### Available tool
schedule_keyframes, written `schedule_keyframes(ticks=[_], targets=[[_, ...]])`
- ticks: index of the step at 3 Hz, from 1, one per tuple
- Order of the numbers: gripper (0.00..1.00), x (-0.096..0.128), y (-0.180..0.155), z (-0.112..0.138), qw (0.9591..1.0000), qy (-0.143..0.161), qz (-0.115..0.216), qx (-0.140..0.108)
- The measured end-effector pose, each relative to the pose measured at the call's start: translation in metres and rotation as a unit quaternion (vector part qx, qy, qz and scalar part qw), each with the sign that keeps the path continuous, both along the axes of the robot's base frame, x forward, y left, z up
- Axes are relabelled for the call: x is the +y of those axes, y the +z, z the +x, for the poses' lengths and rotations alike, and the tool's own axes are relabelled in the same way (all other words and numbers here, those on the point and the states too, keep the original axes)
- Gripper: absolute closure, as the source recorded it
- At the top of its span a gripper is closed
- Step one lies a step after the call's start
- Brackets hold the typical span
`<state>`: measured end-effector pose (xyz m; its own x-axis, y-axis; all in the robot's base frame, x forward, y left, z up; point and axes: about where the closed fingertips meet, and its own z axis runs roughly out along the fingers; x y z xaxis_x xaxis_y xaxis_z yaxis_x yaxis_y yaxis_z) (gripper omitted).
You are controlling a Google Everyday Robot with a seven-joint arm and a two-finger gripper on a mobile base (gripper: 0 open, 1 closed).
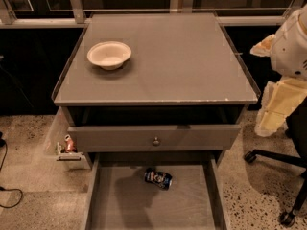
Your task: Pick pepsi can from middle drawer and place on counter
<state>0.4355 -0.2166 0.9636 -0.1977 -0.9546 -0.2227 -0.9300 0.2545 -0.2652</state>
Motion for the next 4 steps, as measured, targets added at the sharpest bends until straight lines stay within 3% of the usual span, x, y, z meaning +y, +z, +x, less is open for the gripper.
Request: schedule_keyframes(ticks=[1, 3, 4], targets=[[0.0, -0.001, -0.036, 0.0, 0.9999, 0.013, 0.001, 0.001], [0.0, 0.003, -0.123, -0.001, 0.9991, 0.028, 0.012, 0.03], [0.0, 0.003, -0.125, -0.002, 0.9991, 0.028, 0.012, 0.031]])
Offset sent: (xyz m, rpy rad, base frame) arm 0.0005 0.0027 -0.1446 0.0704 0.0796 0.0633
